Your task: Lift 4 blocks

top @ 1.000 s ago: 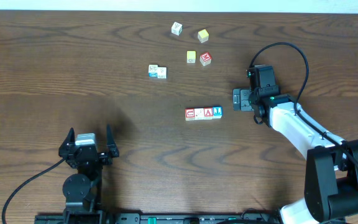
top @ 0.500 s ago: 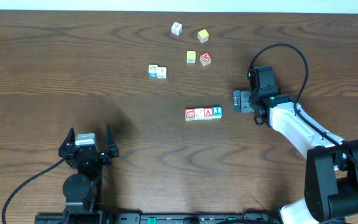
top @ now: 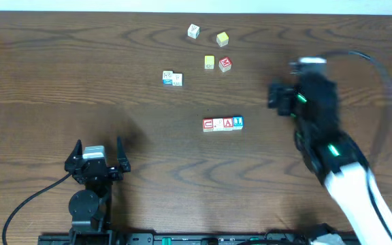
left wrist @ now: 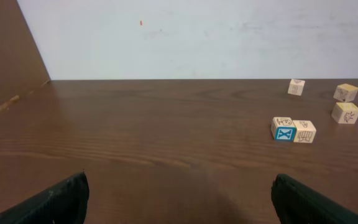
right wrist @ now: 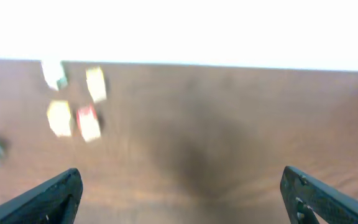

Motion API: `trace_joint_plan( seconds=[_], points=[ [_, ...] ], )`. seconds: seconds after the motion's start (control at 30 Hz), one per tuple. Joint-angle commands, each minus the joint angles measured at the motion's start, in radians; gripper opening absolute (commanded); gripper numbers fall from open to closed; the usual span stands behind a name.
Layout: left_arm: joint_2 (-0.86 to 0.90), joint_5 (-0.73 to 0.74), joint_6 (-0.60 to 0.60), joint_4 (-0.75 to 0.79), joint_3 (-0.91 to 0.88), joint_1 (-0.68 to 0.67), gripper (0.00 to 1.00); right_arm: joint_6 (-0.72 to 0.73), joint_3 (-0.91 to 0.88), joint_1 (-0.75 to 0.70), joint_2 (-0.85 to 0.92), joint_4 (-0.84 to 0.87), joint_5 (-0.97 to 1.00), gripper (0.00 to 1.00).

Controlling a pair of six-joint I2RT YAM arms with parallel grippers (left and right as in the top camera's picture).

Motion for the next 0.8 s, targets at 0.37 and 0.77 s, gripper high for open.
trace_joint_plan(
  seconds=[0.37,0.77],
  points=[
    [0.0,0.001,-0.002,-0.04,-0.02,-0.002,0.94,-0.033,-0.663,-0.158,-0.771,0.383,-0.167,0.99],
    [0.0,0.001,-0.002,-0.04,-0.02,-0.002,0.94,-0.075,-0.807,-0.292,-1.034,0.323,-0.469,0.99]
  ],
)
